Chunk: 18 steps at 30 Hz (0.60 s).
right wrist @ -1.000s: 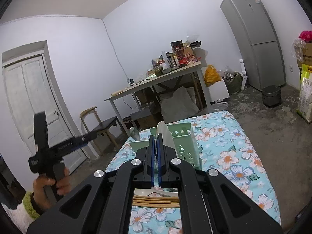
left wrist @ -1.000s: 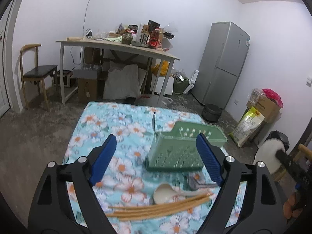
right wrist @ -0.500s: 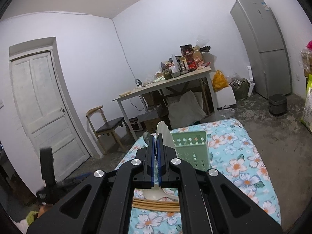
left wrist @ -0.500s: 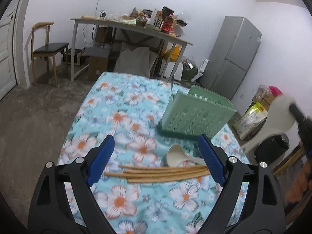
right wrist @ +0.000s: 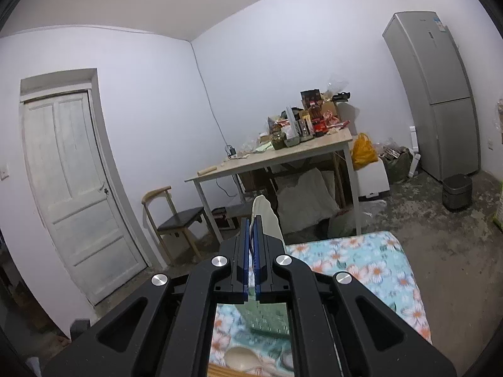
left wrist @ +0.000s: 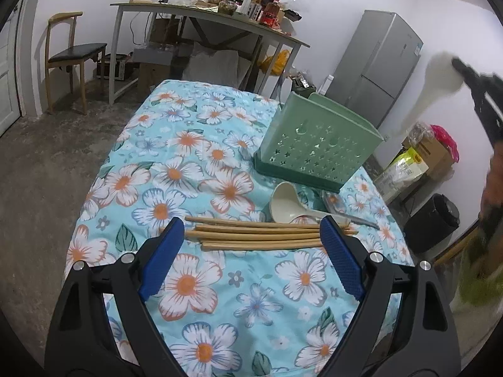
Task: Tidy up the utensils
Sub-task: 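Open the right tool to release the paddle and withdraw it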
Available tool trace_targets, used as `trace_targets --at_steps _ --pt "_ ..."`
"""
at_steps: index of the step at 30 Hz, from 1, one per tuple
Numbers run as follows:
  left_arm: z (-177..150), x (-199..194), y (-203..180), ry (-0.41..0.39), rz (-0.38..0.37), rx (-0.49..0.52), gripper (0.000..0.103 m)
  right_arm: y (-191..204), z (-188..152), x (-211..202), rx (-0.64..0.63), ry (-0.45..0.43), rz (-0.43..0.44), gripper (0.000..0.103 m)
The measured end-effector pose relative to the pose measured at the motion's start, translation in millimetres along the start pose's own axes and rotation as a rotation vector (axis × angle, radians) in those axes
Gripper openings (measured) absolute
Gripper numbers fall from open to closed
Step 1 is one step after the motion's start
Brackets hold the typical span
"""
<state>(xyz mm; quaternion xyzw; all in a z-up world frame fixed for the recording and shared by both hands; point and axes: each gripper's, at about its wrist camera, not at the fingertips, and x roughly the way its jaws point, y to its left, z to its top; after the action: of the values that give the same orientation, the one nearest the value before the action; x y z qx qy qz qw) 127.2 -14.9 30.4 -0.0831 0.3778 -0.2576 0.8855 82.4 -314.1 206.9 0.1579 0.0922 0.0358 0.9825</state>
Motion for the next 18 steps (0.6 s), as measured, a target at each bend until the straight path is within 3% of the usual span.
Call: trace_targets --at_steps 8,18 --pt "-1.6 8.8 10.5 0.014 0.010 -0.031 0.085 -6.6 10.2 44.9 -0.066 0.003 0.009 0.003" --pt "-3.1 16.1 12.3 0.029 0.009 -0.029 0.089 -33.6 -44.9 116.8 -0.175 0.207 -0.081 0.003"
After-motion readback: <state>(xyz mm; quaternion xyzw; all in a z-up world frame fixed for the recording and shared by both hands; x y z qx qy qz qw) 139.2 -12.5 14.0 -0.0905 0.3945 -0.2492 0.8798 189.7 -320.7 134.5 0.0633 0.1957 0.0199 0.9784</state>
